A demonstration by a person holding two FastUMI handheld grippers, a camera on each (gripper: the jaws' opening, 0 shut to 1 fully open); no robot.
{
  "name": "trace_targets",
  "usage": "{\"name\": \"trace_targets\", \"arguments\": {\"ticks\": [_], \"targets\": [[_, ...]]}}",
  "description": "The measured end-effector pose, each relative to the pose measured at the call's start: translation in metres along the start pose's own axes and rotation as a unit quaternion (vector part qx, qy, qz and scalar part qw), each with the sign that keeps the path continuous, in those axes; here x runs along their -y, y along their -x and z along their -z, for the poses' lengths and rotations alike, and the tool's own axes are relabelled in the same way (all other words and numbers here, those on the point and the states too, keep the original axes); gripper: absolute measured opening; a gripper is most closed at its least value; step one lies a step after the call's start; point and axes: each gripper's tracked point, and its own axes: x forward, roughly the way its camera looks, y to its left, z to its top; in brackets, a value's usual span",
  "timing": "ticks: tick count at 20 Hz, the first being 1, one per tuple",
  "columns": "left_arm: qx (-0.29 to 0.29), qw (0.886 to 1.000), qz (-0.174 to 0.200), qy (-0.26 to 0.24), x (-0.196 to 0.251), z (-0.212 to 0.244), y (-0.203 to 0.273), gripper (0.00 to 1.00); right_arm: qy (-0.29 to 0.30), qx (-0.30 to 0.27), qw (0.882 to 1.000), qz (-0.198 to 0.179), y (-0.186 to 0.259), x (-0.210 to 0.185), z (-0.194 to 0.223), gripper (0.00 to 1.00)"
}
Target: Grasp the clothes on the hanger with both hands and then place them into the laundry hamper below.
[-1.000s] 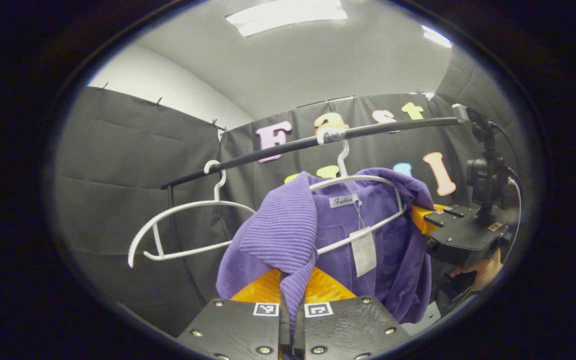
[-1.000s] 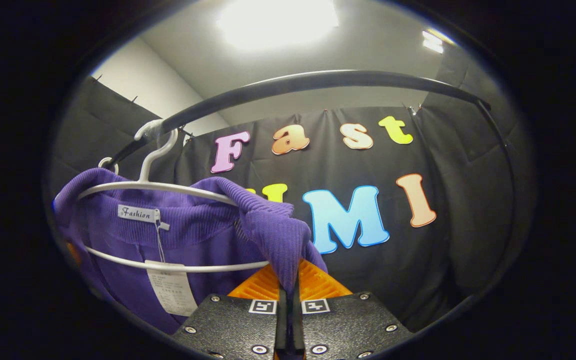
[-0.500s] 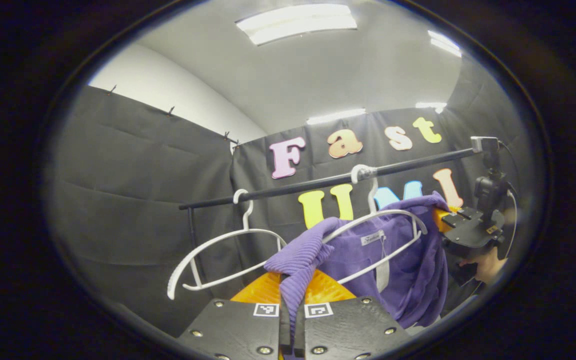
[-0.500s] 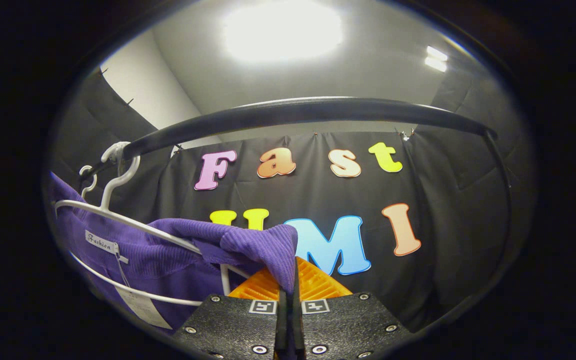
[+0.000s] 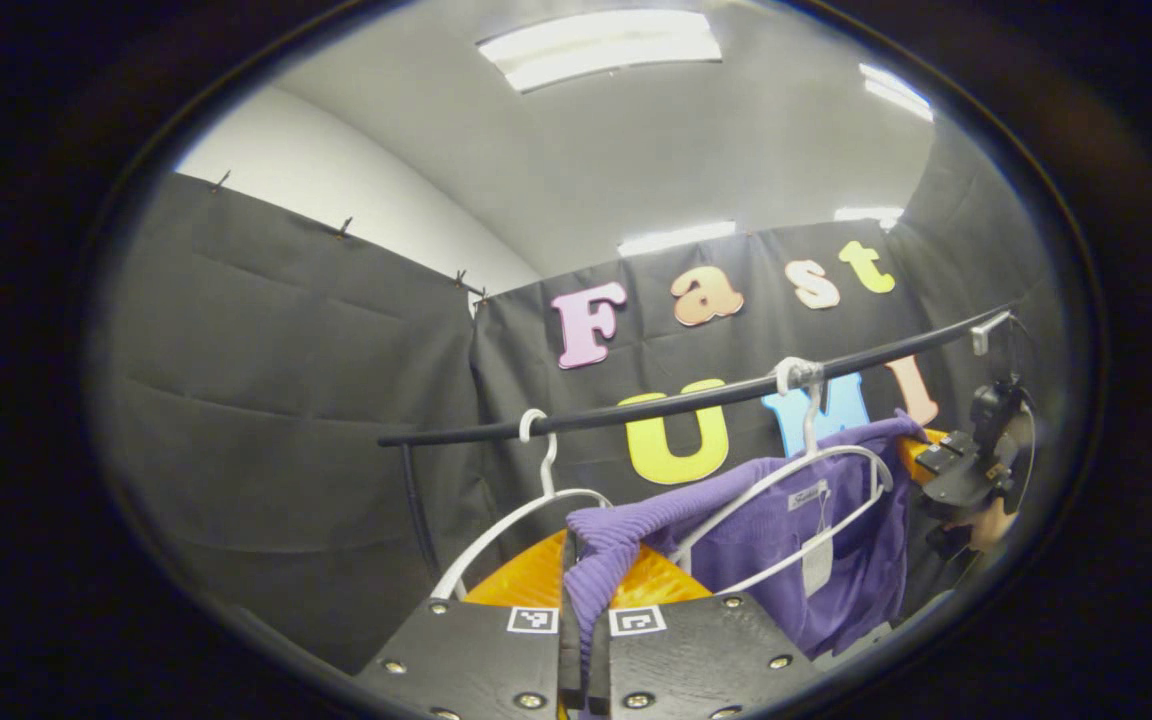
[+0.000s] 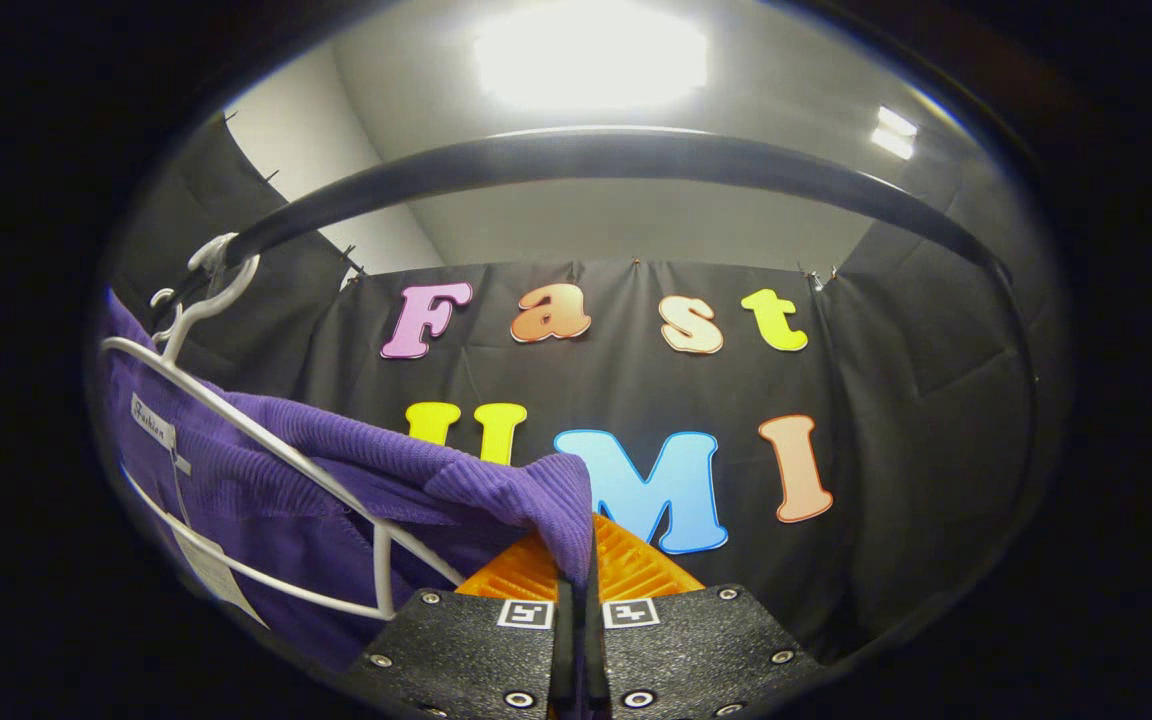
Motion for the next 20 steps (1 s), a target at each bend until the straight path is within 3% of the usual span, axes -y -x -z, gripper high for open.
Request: {"name": "trace_targets", "arguments": {"ticks": [6,10,12,13,14,17,20], "targets": [[-0.008,0.999,0.033,0.034,-0.013,0.000,-0.023,0.03,-0.025,-0.046,0.998,-0.031,-0.002,-0.013,0.037,0.04],[-0.020,0.997,0.062,0.032,-0.020,0.006,-0.036,0.03,-0.063,-0.085,0.993,-0.053,-0.005,-0.023,0.062,0.04],[-0.026,0.996,0.075,0.047,-0.020,0.007,-0.036,0.09,-0.086,-0.102,0.989,-0.062,-0.008,-0.027,0.074,0.04],[-0.027,0.995,0.078,0.051,-0.020,0.007,-0.036,0.10,-0.101,-0.114,0.986,-0.066,-0.009,-0.029,0.081,0.04],[-0.028,0.995,0.080,0.054,-0.019,0.009,-0.036,0.00,-0.119,-0.126,0.982,-0.069,-0.008,-0.033,0.087,0.04],[-0.034,0.994,0.087,0.051,-0.016,0.015,-0.032,0.09,-0.181,-0.164,0.966,-0.084,-0.010,-0.042,0.106,0.04],[-0.057,0.992,0.091,0.063,-0.017,0.031,-0.031,0.03,-0.223,-0.229,0.942,-0.101,0.006,-0.061,0.138,0.04]]}}
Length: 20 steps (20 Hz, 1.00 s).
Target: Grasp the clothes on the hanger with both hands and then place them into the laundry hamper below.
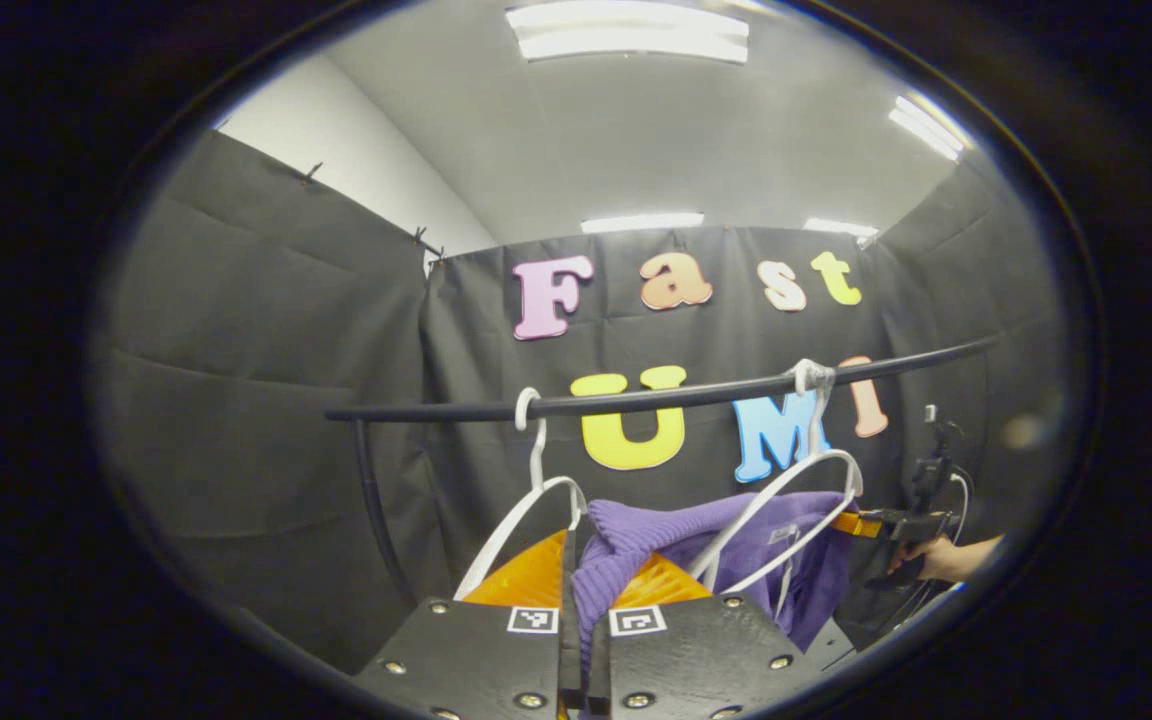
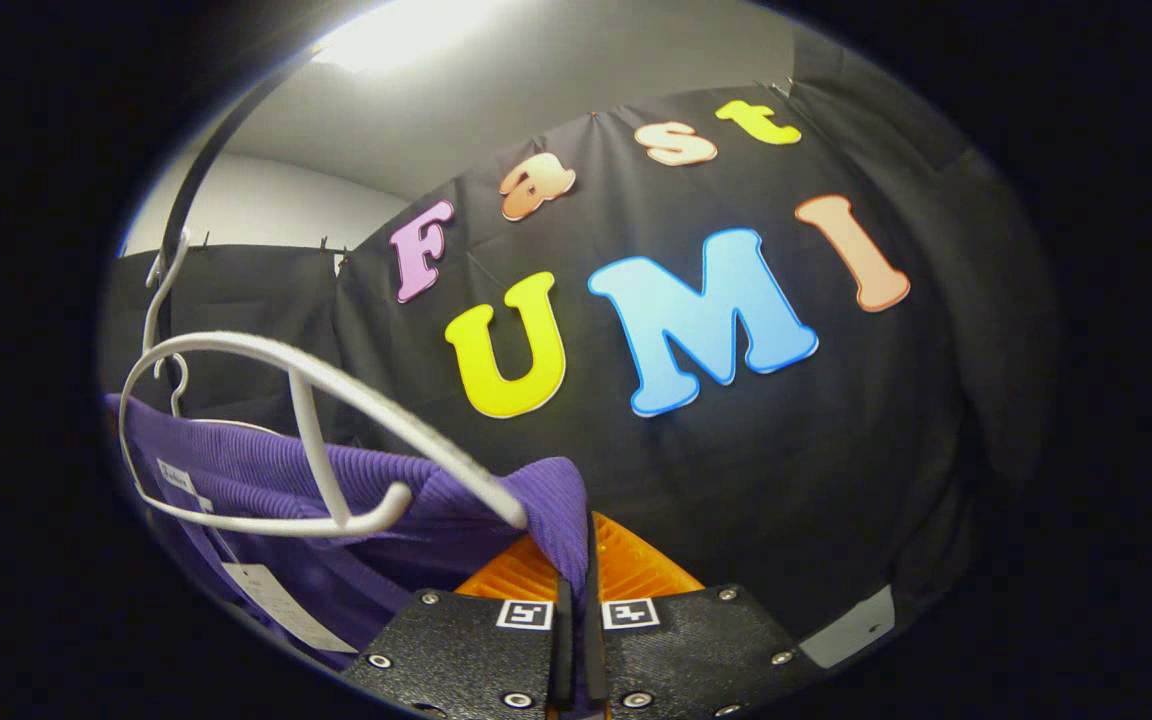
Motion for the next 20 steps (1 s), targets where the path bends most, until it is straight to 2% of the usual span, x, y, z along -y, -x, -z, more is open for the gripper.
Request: {"name": "trace_targets", "arguments": {"ticks": [3,4,6,7,8,12,16,20], "targets": [[-0.014,1.000,-0.015,0.007,-0.008,0.023,0.007,0.04,0.022,-0.023,0.999,0.002,0.005,-0.004,0.038,0.04],[-0.019,1.000,-0.022,0.006,-0.014,0.033,0.011,0.00,0.032,-0.030,0.999,0.003,0.010,-0.007,0.049,0.04],[-0.038,0.999,-0.033,0.004,-0.017,0.056,0.023,0.04,0.044,-0.047,0.998,0.008,0.018,-0.008,0.075,0.04],[-0.046,0.998,-0.035,0.004,-0.019,0.067,0.028,0.00,0.047,-0.056,0.997,0.010,0.023,-0.008,0.086,0.04],[-0.052,0.998,-0.036,0.003,-0.019,0.077,0.031,0.04,0.051,-0.063,0.997,0.014,0.028,-0.008,0.094,0.04],[-0.069,0.997,-0.031,-0.003,-0.012,0.109,0.050,0.04,0.068,-0.073,0.995,0.025,0.048,-0.006,0.104,0.04],[-0.073,0.997,-0.005,0.018,0.005,0.123,0.069,0.03,0.095,-0.055,0.994,0.023,0.095,-0.023,0.092,0.04],[-0.054,0.996,0.054,0.039,0.039,0.122,0.087,0.04,0.124,-0.025,0.992,0.014,0.141,-0.053,0.075,0.04]]}}
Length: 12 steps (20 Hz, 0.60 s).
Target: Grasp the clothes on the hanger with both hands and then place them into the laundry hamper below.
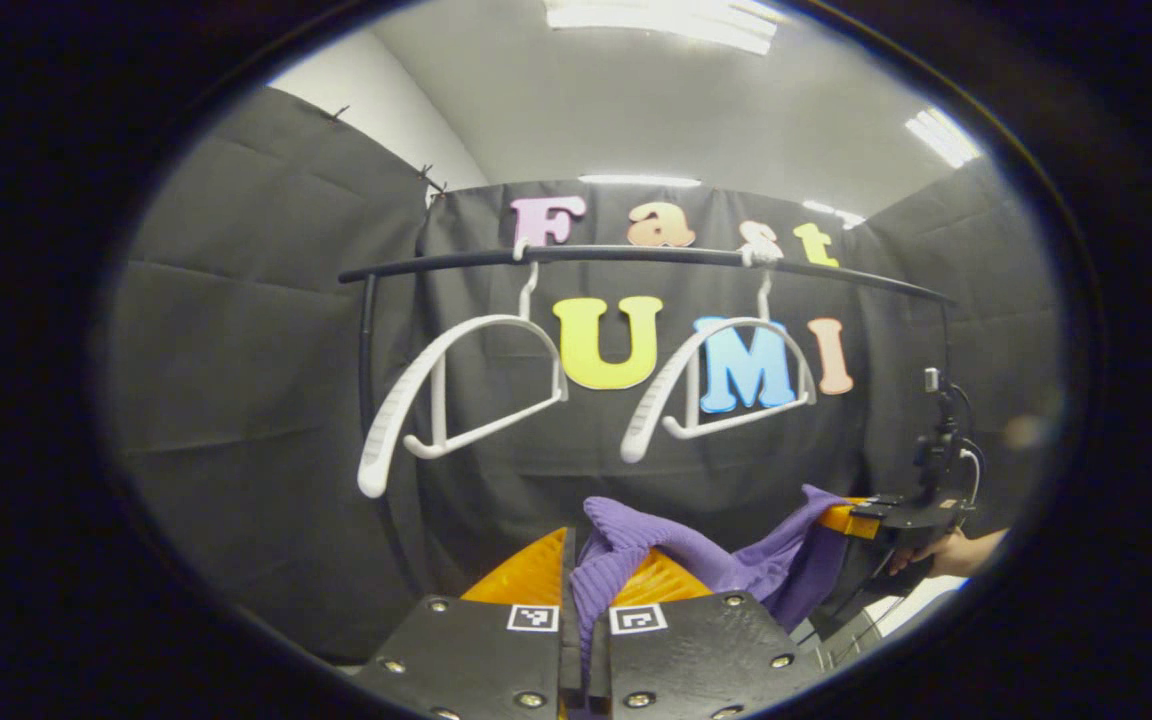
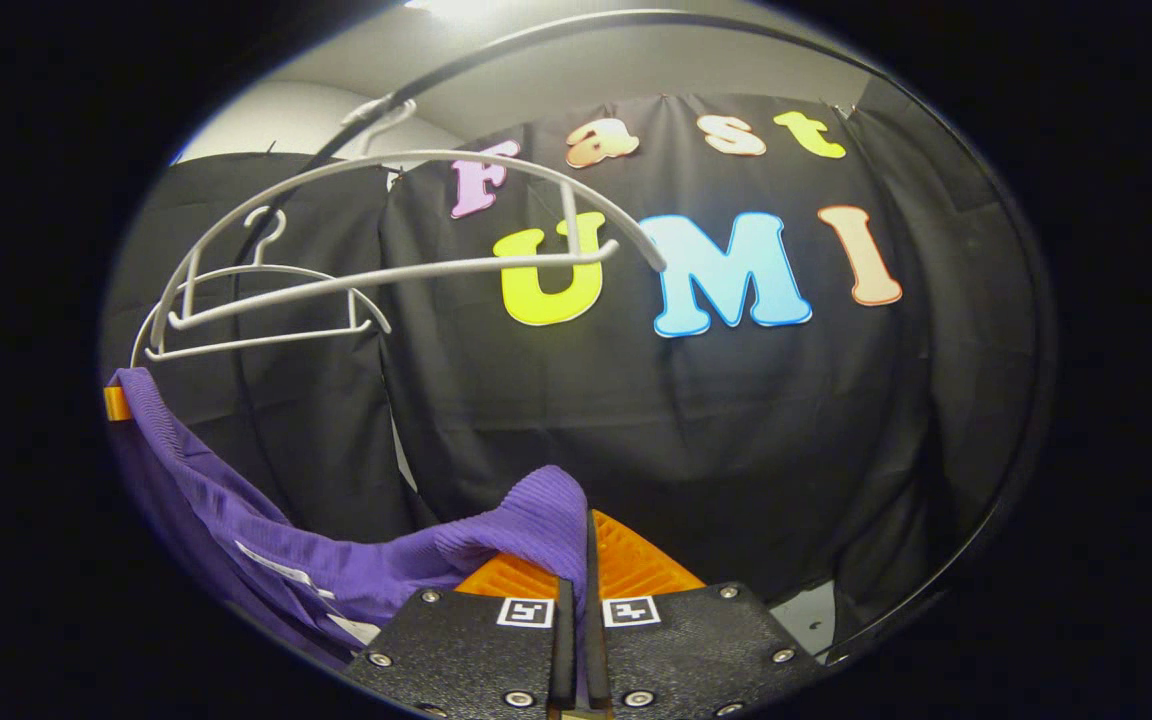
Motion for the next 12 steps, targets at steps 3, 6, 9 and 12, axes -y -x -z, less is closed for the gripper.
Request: {"name": "trace_targets", "arguments": {"ticks": [3,6,9,12], "targets": [[0.004,0.999,0.040,0.003,0.023,0.010,0.015,0.04,0.020,0.014,1.000,-0.002,0.036,-0.021,-0.012,0.04],[0.002,0.997,0.076,0.016,0.046,0.022,0.028,0.04,0.031,0.022,0.999,-0.004,0.065,-0.039,-0.018,0.04],[0.001,0.993,0.110,0.029,0.069,0.032,0.043,0.04,0.024,0.021,0.999,0.003,0.097,-0.056,-0.017,0.04],[-0.006,0.988,0.148,0.046,0.094,0.052,0.060,0.04,0.022,0.016,0.999,0.016,0.125,-0.070,-0.005,0.04]]}}
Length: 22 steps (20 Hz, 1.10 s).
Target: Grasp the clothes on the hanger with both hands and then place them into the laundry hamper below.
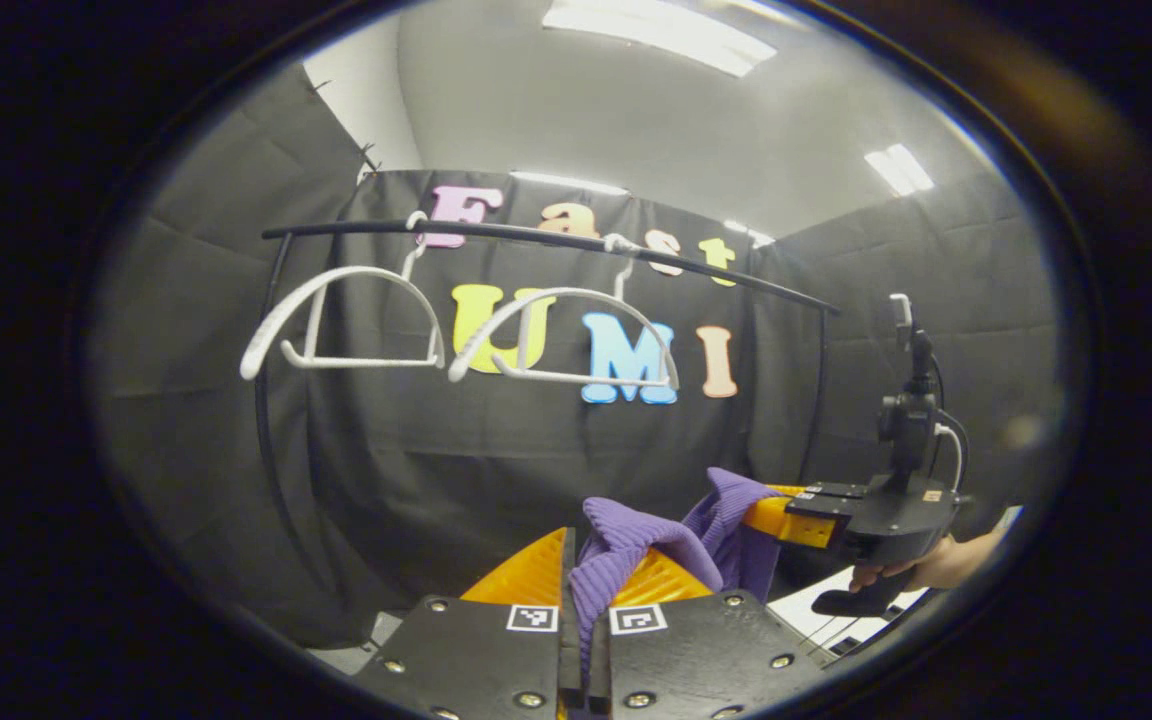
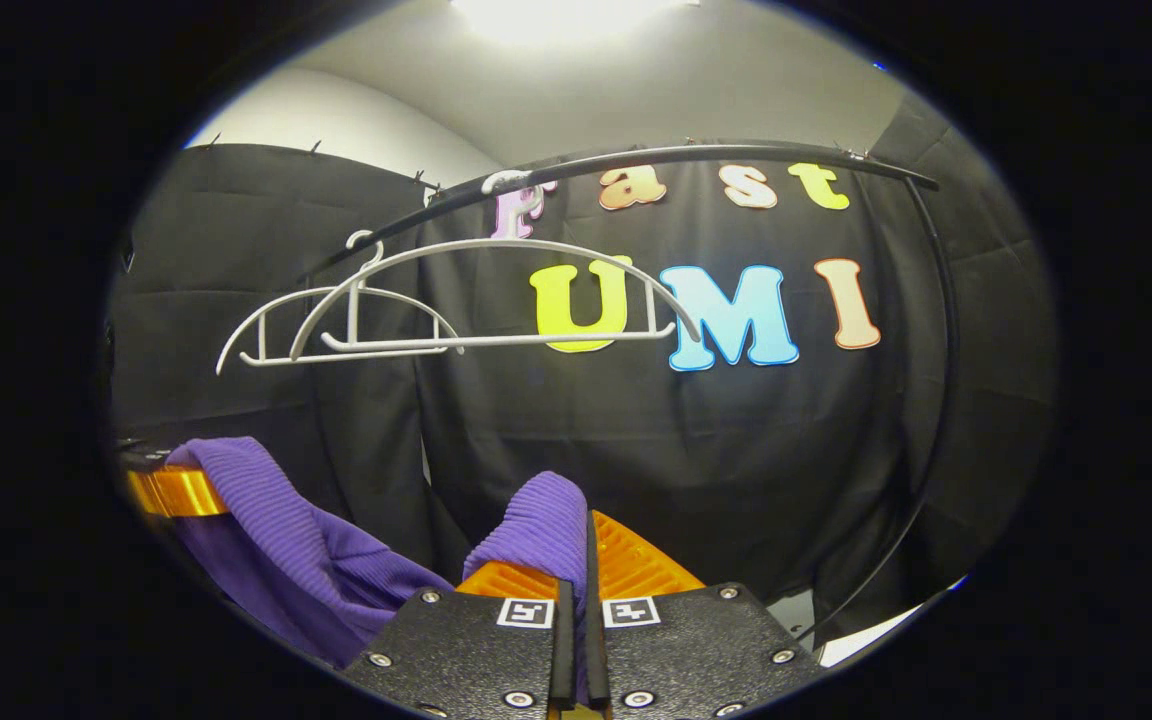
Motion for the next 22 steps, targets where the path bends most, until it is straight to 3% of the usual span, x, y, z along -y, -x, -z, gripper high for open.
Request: {"name": "trace_targets", "arguments": {"ticks": [6,10,11,12,15,16,17,22], "targets": [[-0.020,0.999,0.046,0.011,0.027,0.047,0.017,0.04,-0.004,-0.034,0.999,0.027,0.040,-0.017,0.050,0.04],[-0.048,0.998,0.045,0.005,0.035,0.088,0.017,0.04,0.009,-0.061,0.997,0.042,0.054,-0.017,0.092,0.04],[-0.058,0.997,0.043,0.002,0.035,0.100,0.015,0.09,0.012,-0.072,0.996,0.045,0.056,-0.017,0.104,0.04],[-0.070,0.997,0.040,0.003,0.033,0.114,0.014,0.04,0.014,-0.082,0.995,0.050,0.059,-0.016,0.118,0.04],[-0.107,0.994,0.020,0.012,0.024,0.155,0.012,0.04,0.010,-0.119,0.991,0.061,0.065,-0.012,0.157,0.05],[-0.121,0.993,0.010,0.012,0.018,0.172,0.013,0.09,0.009,-0.132,0.989,0.063,0.063,-0.010,0.173,0.04],[-0.137,0.991,0.001,0.012,0.012,0.186,0.014,0.04,0.011,-0.146,0.987,0.067,0.063,-0.008,0.185,0.05],[-0.224,0.973,-0.041,0.024,-0.020,0.276,0.032,0.04,0.017,-0.212,0.974,0.081,0.068,-0.002,0.249,0.05]]}}
